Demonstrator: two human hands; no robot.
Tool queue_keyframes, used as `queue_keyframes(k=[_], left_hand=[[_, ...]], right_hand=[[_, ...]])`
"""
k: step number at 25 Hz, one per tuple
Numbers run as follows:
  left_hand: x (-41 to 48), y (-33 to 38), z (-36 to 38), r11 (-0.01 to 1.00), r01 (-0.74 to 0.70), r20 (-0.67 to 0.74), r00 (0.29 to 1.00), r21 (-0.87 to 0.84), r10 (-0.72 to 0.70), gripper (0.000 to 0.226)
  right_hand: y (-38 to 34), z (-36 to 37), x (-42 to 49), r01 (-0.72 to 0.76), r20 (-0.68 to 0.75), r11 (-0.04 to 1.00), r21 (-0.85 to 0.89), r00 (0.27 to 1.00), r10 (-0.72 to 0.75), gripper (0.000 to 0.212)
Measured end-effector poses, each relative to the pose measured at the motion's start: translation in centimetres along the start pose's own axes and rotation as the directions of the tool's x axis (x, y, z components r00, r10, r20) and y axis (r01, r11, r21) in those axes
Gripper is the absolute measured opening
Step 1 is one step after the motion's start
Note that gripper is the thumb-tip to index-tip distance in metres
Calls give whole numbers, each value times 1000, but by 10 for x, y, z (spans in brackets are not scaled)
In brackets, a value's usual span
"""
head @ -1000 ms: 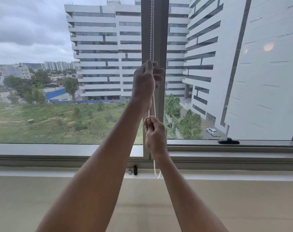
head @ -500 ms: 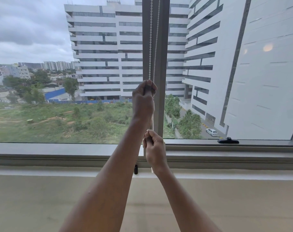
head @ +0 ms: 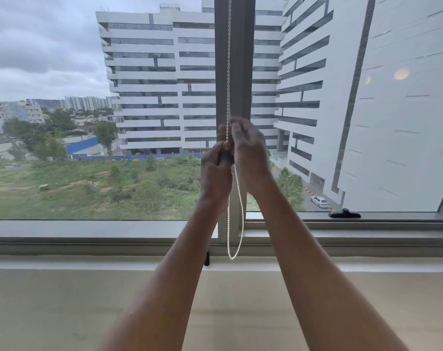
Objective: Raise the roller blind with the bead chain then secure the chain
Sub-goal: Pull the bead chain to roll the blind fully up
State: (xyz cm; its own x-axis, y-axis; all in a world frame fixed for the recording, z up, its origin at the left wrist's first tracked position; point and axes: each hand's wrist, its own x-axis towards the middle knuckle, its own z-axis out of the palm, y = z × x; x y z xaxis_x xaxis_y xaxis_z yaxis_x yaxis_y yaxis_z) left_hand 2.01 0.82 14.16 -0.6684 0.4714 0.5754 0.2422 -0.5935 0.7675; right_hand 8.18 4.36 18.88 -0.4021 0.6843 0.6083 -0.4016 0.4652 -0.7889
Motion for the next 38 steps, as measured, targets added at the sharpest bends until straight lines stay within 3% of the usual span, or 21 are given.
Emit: queue_keyframes(k=[2, 4, 8, 12, 15, 20, 24, 29, 38], left_hand=[[-2, 1, 2, 998, -2, 5, 1000, 60, 2, 43], [-3, 2, 3, 995, -2, 4, 1000, 102, 2, 49], [-7, -6, 0, 995, 4, -5, 1000, 102, -3, 29], [-30, -19, -10, 990, 83, -12, 997, 112, -82, 43], [-46, -37, -20, 982, 141, -6, 990, 128, -142, 41], [-52, -40, -31, 960, 239, 45, 968, 146, -248, 34], [-16, 3, -18, 980, 163, -95, 984, 112, -153, 39], [53, 82, 19, 997, 18, 52, 998, 69, -21, 34], [48, 59, 31, 999, -11, 36, 999, -45, 13, 43]], right_hand=[[-33, 12, 23, 47, 40, 994, 99, 998, -51, 23], [-43, 21, 38, 62, -8, 995, 79, 998, -62, 25], [-32, 30, 36, 81, -52, 996, 26, 995, -80, 31], [-9, 28, 17, 11, -35, 999, -34, 999, -12, 28], [14, 24, 1, -52, -11, 998, -26, 999, 52, 28], [34, 18, -18, -24, -36, 993, -115, 999, 19, 30], [48, 15, -27, -43, -10, 994, -97, 999, 42, 27], [69, 15, -44, -76, 3, 990, -119, 997, 77, 32], [80, 3, -60, -121, 8, 990, -75, 993, 122, 36]])
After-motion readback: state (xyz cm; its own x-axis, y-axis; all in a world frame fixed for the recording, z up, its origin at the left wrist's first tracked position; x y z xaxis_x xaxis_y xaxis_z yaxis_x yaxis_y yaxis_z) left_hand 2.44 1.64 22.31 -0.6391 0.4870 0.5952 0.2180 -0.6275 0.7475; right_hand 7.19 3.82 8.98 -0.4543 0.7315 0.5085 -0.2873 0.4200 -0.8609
